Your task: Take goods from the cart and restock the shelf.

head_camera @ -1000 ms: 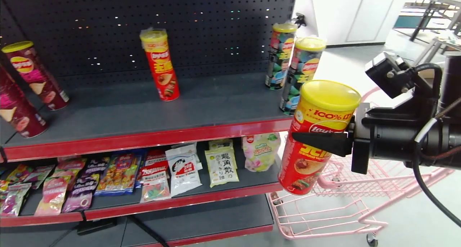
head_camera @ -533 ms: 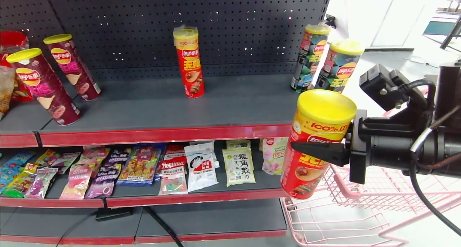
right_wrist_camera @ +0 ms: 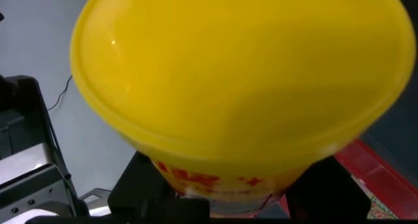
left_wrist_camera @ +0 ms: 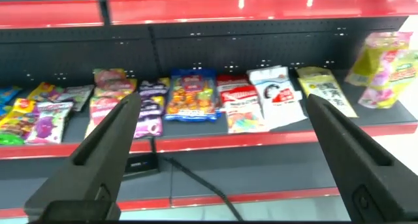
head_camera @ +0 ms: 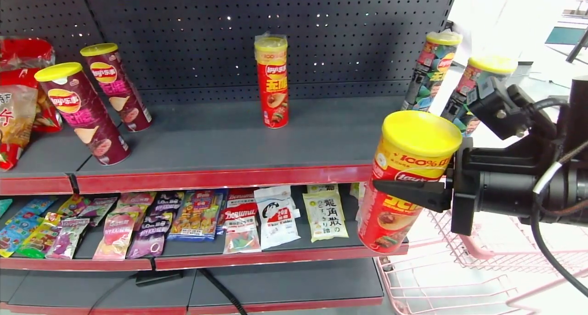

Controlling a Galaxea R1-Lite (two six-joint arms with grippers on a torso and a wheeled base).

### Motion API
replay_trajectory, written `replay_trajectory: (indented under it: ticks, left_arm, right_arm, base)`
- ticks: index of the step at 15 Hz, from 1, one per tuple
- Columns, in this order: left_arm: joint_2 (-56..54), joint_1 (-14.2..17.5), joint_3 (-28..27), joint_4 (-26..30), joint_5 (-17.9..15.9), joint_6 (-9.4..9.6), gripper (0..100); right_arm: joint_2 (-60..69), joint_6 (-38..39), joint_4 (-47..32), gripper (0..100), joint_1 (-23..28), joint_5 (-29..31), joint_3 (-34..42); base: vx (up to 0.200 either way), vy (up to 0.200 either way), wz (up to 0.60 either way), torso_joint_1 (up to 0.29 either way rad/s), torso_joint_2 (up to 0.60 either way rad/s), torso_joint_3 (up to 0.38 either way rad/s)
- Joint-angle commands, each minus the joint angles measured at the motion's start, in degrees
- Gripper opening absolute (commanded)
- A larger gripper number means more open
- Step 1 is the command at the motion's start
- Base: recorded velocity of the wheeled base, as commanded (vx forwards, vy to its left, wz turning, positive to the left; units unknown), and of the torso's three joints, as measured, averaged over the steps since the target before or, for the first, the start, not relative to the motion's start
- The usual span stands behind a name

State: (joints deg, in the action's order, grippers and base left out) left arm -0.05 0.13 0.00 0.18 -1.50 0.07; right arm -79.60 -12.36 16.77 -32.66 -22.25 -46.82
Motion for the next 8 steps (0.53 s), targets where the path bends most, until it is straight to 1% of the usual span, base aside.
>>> replay_trajectory:
  ticks: [1,6,8]
  left_arm:
    - [0.0,0.0,0.0,0.0,0.0,0.01,100]
    - [0.0,0.0,0.0,0.0,0.0,0.01,100]
    - [0.0,0.0,0.0,0.0,0.0,0.01,100]
  right_arm:
    - [0.2,0.1,0.1,0,0.1,-0.4,-0.2]
    - [1.0,0.2,0.1,0,0.1,-0.5,-0.4]
    - [1.7,0.2,0.1,0,0.1,-0.5,-0.1]
  base:
    - [0.0,0.2,0.0,0.007,0.0,-0.002]
    - [0.0,0.2,0.0,0.001,0.0,0.002]
    - [0.0,0.0,0.0,0.0,0.0,0.0]
